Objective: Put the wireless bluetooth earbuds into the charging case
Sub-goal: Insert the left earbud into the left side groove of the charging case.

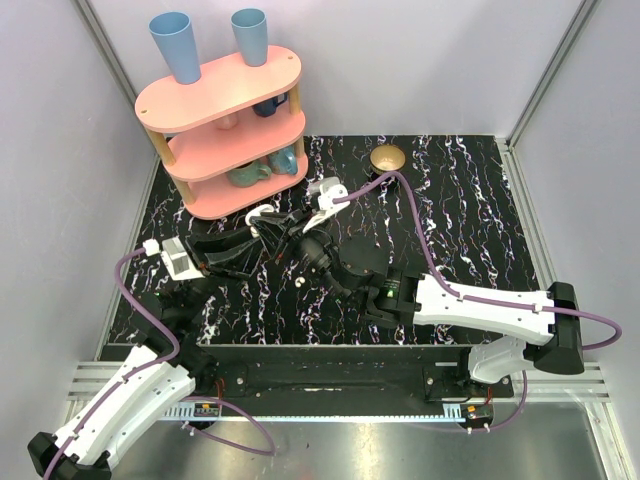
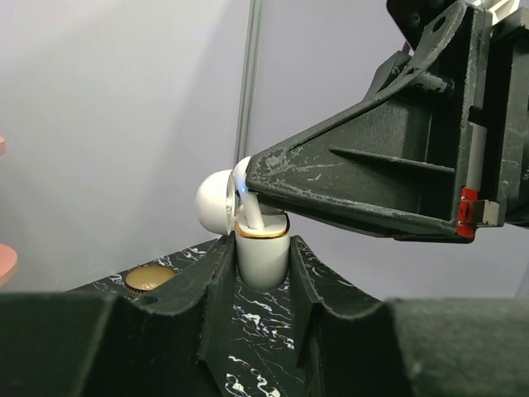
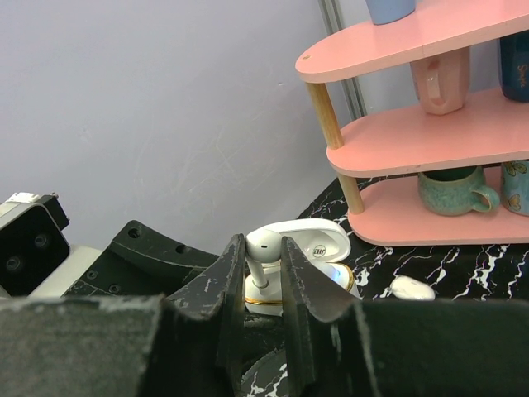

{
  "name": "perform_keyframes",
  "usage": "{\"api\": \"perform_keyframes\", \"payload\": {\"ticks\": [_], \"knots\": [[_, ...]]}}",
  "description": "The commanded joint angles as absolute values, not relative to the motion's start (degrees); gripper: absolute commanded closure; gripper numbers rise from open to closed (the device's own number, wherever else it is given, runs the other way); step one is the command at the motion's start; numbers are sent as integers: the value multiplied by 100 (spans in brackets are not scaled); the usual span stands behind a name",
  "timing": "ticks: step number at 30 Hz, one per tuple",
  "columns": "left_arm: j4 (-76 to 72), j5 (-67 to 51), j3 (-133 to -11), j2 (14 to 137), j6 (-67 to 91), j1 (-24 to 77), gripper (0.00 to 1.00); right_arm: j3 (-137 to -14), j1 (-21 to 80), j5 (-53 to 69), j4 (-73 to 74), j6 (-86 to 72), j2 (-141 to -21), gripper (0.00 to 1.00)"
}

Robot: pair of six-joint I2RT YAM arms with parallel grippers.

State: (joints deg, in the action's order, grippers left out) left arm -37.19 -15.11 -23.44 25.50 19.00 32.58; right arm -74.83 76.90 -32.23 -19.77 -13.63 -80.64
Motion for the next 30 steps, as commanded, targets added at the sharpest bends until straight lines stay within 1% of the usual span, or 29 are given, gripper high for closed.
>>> {"api": "perform_keyframes", "payload": {"ticks": [1, 17, 19, 24, 30], "knots": [[-4342, -1266, -2610, 2496, 1969, 3278, 100, -7348, 7743, -3225, -2083, -1213, -8016, 94], [-4403, -1063, -2584, 2522, 1934, 3278, 100, -7137, 7734, -3050, -1890, -879, -7901, 93], [-4395, -1055, -2575, 2522, 1925, 3287, 100, -7137, 7743, -3067, -1828, -879, -7893, 91], [-4421, -1072, -2566, 2531, 1942, 3296, 100, -7137, 7734, -3207, -1749, -914, -7928, 91], [-4403, -1178, -2610, 2531, 1934, 3287, 100, -7259, 7743, -3375, -1556, -905, -7989, 88]]}}
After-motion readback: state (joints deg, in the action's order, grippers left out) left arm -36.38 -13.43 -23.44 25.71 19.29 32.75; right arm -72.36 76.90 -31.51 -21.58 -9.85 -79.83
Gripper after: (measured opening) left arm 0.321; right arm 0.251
